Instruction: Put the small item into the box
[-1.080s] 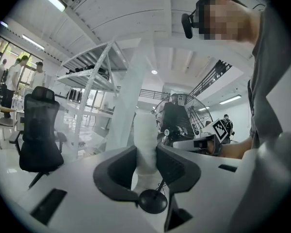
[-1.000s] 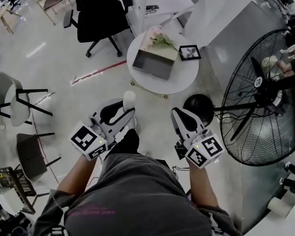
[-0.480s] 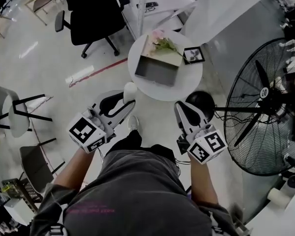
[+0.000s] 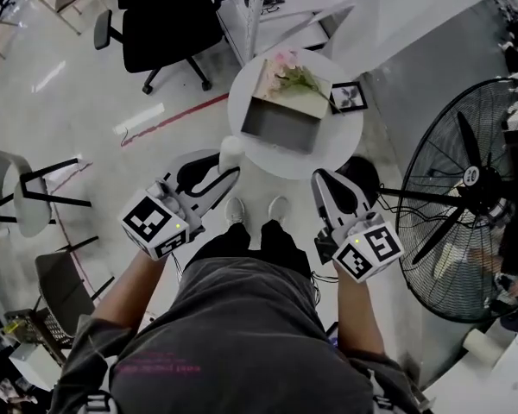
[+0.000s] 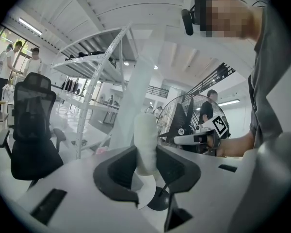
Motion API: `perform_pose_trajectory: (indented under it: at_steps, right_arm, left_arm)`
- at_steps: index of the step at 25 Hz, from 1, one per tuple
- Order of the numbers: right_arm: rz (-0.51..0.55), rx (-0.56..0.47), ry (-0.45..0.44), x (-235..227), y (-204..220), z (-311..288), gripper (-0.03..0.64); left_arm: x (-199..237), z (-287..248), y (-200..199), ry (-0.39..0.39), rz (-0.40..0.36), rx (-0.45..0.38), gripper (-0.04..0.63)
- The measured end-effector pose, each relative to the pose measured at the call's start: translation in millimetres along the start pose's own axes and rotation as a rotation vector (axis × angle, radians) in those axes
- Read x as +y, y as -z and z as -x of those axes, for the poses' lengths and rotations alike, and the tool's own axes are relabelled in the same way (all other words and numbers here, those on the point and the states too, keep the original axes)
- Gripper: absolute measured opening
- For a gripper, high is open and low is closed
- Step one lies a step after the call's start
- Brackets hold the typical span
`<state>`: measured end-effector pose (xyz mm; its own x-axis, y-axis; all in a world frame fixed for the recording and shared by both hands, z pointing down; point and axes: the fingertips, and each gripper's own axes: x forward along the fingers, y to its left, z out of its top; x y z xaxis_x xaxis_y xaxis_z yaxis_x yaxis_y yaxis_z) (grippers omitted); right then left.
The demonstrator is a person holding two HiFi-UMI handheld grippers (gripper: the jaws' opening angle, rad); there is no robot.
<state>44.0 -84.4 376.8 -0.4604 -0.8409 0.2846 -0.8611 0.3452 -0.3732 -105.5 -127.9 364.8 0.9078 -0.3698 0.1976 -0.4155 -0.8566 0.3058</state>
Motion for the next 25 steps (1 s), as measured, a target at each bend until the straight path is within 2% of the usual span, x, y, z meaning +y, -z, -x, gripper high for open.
perform_pose_trajectory:
  at_steps: [12,19,25]
  right_arm:
    - [-0.020,0.053,-0.052,-62,1,-42,0.021]
    - [-0.037,0.100,-0.077,-115,8,-65,0.021]
    - [-0.060,0.137,-0.085,-156,17,-77,0.021]
  left_arm:
    - [34,-66,25,-0.037,0.017,0.072,0.135]
    - [54,-121,49,-0.068,0.028,0.148,0.135]
    - [71,-166,87,-0.068,-0.015,0.261,0.135]
